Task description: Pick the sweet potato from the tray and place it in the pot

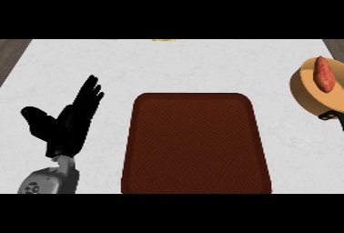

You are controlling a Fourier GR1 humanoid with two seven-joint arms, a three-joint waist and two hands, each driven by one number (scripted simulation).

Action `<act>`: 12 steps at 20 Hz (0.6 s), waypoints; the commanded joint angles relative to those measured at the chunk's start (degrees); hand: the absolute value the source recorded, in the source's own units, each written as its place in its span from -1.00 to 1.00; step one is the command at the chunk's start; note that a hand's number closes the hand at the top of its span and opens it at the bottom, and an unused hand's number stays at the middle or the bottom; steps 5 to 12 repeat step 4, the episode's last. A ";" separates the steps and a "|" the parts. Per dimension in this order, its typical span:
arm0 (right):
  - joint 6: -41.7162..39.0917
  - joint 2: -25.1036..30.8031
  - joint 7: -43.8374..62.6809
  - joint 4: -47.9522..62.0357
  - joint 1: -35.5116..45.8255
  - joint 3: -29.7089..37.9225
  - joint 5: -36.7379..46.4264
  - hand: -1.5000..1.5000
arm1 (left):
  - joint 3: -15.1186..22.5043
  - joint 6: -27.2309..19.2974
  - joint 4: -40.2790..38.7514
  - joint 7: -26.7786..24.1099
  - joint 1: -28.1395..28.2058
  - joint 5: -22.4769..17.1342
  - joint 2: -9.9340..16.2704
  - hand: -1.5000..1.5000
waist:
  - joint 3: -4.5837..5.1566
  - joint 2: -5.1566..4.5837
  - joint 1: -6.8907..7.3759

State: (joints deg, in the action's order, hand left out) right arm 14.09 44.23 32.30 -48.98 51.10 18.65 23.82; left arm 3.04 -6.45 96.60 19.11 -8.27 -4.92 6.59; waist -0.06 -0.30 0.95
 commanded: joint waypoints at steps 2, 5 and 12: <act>7.38 1.83 -3.47 -4.43 -2.25 4.55 -1.03 -1.00 | 0.29 -1.22 0.59 1.68 0.09 1.18 -0.33 0.00 | 0.03 0.47 -1.34; 10.99 2.81 -7.17 0.10 -3.54 7.60 -1.40 -1.00 | -0.39 0.10 2.24 0.01 2.17 -0.16 0.02 0.00 | 0.02 0.21 -0.53; 10.99 2.81 -7.17 0.10 -3.54 7.60 -1.40 -1.00 | -0.39 0.10 2.24 0.01 2.17 -0.16 0.02 0.00 | 0.02 0.21 -0.53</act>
